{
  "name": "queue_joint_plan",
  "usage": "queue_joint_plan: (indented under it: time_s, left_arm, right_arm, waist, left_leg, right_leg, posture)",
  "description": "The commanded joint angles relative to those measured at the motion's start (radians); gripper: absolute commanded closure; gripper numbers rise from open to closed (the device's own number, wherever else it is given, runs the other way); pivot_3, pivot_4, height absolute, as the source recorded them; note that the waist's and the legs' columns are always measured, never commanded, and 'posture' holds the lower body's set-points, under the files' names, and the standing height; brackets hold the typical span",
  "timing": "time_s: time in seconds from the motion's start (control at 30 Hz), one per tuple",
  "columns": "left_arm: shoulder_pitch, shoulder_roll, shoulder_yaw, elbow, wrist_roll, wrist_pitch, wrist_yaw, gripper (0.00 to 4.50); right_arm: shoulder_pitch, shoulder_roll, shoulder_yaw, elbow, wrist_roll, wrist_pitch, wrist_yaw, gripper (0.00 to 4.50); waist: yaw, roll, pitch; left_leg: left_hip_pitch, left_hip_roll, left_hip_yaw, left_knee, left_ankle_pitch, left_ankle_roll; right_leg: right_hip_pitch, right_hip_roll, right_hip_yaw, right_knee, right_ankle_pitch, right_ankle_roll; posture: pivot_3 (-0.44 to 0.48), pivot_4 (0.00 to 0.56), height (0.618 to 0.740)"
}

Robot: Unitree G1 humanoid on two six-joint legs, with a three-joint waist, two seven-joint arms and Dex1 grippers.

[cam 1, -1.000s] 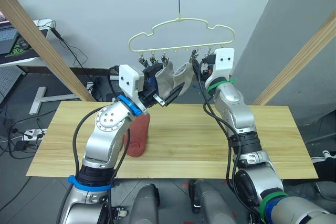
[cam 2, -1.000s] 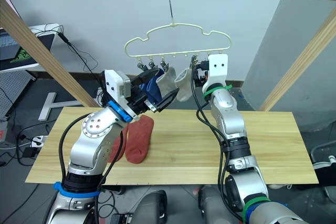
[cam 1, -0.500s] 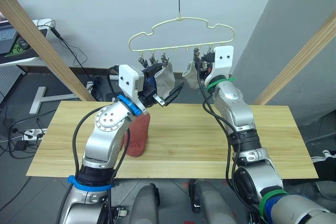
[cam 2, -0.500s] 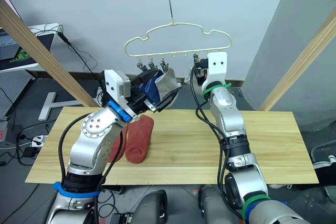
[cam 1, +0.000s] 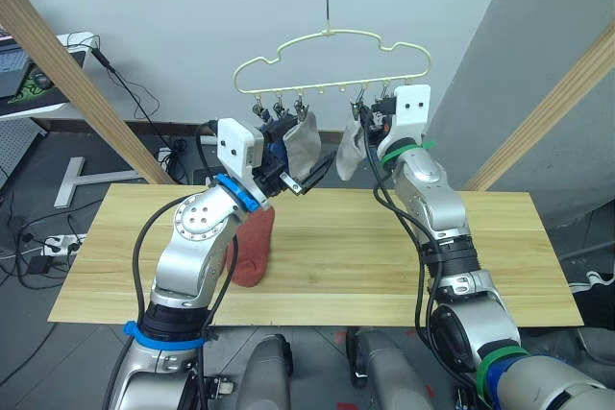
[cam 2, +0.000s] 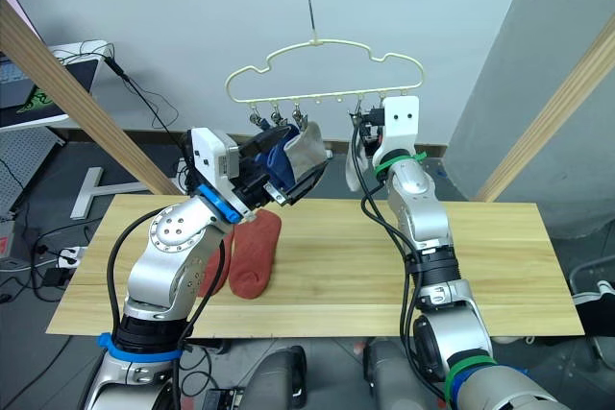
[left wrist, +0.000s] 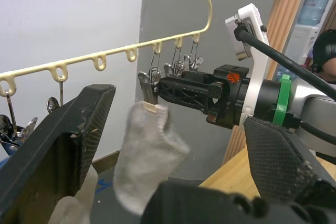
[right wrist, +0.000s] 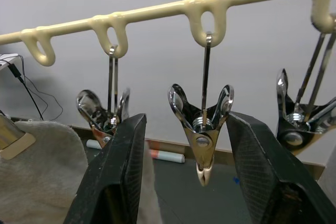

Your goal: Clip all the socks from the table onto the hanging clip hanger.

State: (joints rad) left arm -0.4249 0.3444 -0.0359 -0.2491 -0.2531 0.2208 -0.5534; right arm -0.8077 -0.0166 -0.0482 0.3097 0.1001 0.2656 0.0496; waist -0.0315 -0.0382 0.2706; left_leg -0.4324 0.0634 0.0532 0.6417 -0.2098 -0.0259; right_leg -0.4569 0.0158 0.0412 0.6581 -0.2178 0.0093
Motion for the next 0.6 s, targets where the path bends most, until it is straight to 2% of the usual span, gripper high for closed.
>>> queue_joint_plan:
  time_s: [0.03, 0.6]
  left_arm:
    - [-0.002, -0.004, 0.002, -0.059, -0.01, 0.0, 0.007, 0.0]
    - [-0.006, -0.006, 0.003, -0.071, -0.01, 0.004, 0.007, 0.0]
  right_arm:
    - [-0.037, 0.003, -0.007, -0.014, -0.001, -0.03, -0.01, 2.04]
    - [-0.068, 0.02, -0.002, 0.012, 0.003, -0.048, -0.007, 2.04]
  waist:
    - [0.0, 0.0, 0.001]
    - [0.0, 0.0, 0.005]
  left_leg:
    - [0.0, 0.0, 0.0, 0.0, 0.0, 0.0]
    - [0.0, 0.0, 0.0, -0.001, 0.0, 0.0]
  right_leg:
    - [0.0, 0.0, 0.0, 0.0, 0.0, 0.0]
    - [0.0, 0.0, 0.0, -0.001, 0.0, 0.0]
  posture:
    - [0.03, 0.286, 0.74]
    - [0.038, 0.272, 0.74]
